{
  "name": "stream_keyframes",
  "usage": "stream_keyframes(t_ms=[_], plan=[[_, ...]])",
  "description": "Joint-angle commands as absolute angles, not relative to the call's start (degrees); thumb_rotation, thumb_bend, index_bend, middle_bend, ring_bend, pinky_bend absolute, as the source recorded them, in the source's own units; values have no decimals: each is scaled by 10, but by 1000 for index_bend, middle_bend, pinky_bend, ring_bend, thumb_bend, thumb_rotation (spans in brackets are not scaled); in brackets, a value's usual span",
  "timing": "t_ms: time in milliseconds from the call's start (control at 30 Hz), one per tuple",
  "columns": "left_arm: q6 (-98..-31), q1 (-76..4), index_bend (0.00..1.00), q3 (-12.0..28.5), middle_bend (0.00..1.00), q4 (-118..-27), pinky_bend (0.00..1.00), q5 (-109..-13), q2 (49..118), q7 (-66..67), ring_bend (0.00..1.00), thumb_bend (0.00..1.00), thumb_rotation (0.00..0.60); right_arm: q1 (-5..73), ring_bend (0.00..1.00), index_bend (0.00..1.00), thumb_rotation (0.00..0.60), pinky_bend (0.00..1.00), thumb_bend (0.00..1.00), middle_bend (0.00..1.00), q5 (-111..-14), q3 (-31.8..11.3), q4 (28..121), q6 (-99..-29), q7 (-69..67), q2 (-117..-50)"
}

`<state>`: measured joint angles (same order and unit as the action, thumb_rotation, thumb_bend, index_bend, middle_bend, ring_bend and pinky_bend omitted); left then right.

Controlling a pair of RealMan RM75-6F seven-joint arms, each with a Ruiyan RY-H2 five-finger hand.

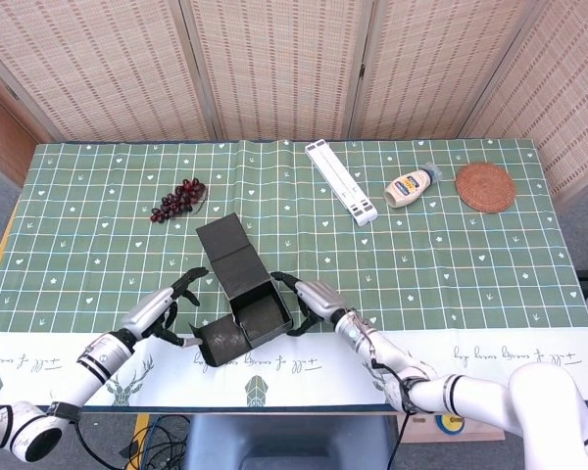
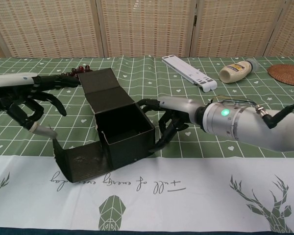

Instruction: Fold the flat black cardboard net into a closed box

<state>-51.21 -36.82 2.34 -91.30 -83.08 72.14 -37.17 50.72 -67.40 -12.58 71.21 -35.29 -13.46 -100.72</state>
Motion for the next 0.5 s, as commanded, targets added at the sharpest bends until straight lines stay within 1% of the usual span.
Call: stream_keyframes(t_ms=[33, 167, 267, 333, 400, 500], plan=[[-514, -366, 0, 22, 0, -911, 744, -833, 719, -376, 319, 96, 600, 516, 679, 0, 600, 972, 0, 86, -675, -134, 694, -345, -149, -1026], [-521, -360, 0, 22, 0, -907, 744, -832, 715, -383, 319, 96, 600, 526, 679, 0, 600, 972, 0, 121, -684, -135, 675, -337, -160, -1045], [-531, -353, 0, 24, 0, -906, 744, -831, 712, -389, 331, 96, 600, 531, 687, 18, 600, 973, 0, 191, -686, -138, 653, -338, -166, -1068], [-541, -348, 0, 28, 0, -905, 744, -829, 711, -391, 354, 96, 600, 533, 705, 111, 600, 979, 0, 296, -689, -140, 642, -342, -168, -1079], [-556, -342, 6, 33, 0, -903, 744, -824, 714, -390, 380, 96, 600, 532, 721, 213, 600, 985, 19, 377, -691, -145, 634, -350, -177, -1089], [-582, -332, 30, 40, 0, -898, 747, -825, 718, -378, 397, 96, 600, 524, 735, 303, 600, 991, 46, 415, -700, -149, 632, -373, -188, -1089]])
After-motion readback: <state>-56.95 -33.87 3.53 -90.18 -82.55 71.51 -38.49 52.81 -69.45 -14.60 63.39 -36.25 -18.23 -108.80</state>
